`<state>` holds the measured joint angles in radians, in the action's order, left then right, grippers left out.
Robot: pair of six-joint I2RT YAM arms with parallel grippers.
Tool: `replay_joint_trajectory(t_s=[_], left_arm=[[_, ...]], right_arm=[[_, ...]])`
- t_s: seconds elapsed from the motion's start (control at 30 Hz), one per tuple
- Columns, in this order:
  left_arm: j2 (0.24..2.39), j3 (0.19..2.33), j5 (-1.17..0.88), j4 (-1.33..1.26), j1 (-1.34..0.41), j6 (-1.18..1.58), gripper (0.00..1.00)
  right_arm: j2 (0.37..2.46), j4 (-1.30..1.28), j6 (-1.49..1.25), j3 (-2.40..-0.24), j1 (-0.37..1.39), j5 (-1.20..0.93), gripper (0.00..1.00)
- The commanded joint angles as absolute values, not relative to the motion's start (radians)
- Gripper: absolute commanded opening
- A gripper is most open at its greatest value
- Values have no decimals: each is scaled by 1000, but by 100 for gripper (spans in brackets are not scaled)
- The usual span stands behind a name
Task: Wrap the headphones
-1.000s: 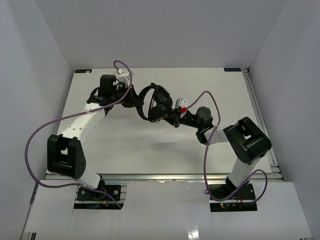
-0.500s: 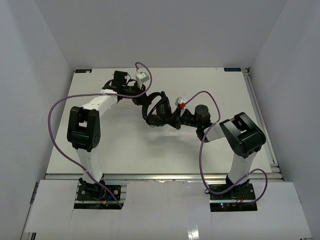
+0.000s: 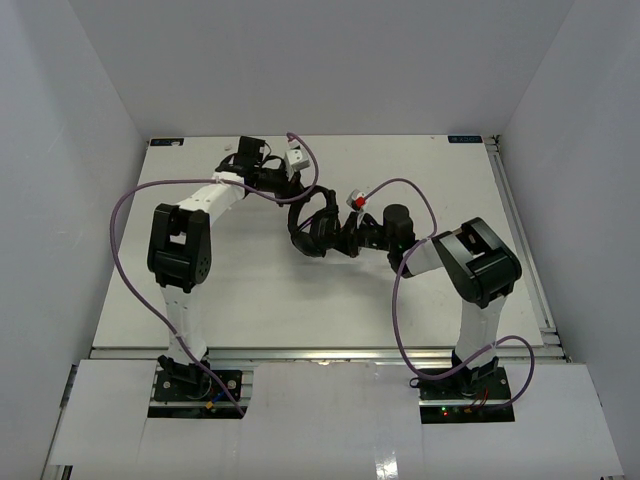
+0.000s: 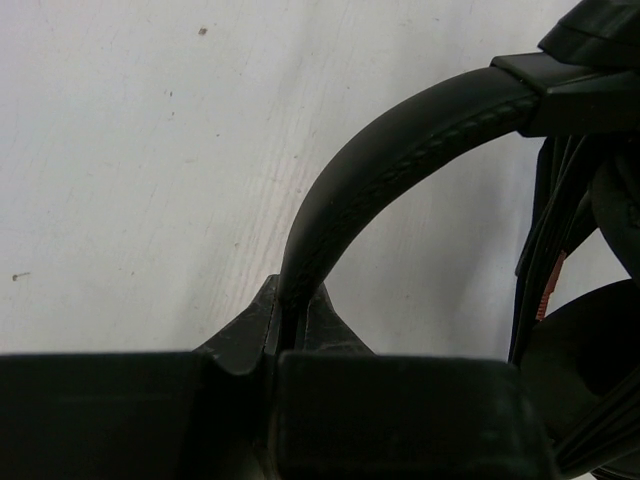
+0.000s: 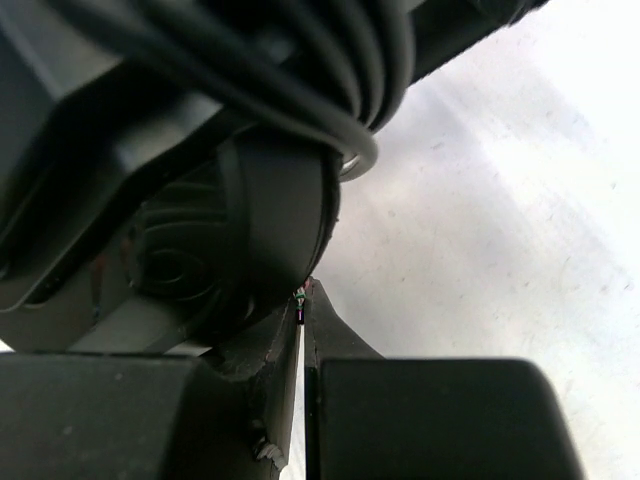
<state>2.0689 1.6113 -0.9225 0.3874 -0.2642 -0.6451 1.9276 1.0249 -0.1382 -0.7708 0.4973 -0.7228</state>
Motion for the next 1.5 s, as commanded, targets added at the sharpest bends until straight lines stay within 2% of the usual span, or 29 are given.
replay_joint_trajectory(t_s=[0.0, 0.23, 0.5, 0.53, 0.63, 0.67, 0.77, 0.8, 0.9, 1.07, 1.3, 1.43, 1.47], left_arm=[[2083, 1637, -856, 432, -261, -828, 0], [2120, 1608, -767, 432, -262, -915, 0], [2151, 1526, -774, 360, -262, -923, 2], [2149, 1515, -788, 356, -262, -925, 11], [2146, 1486, -811, 337, -265, -917, 46], [2150, 1480, -808, 325, -265, -913, 51], [2166, 1466, -750, 308, -267, -907, 53], [2169, 1459, -733, 307, -270, -908, 57], [2162, 1430, -699, 272, -273, -897, 78], [2133, 1403, -686, 195, -273, -863, 98], [2100, 1407, -615, 103, -270, -754, 98], [2084, 1448, -607, 67, -251, -624, 98], [2078, 1468, -622, 67, -244, -577, 98]], right_arm=[[1945, 1091, -266, -811, 476, -682, 8], [2012, 1170, -427, -809, 477, -634, 8], [2036, 1195, -483, -794, 477, -574, 8], [2038, 1196, -482, -794, 477, -565, 8], [2057, 1194, -484, -806, 477, -556, 8], [2062, 1193, -486, -808, 477, -554, 8], [2072, 1193, -507, -804, 476, -536, 8], [2072, 1194, -509, -802, 476, -536, 8], [2074, 1193, -502, -802, 474, -537, 8], [2076, 1190, -493, -798, 472, -539, 8], [2039, 1170, -484, -773, 459, -524, 10], [1991, 1144, -480, -747, 446, -511, 20], [1973, 1124, -478, -736, 443, -502, 26]])
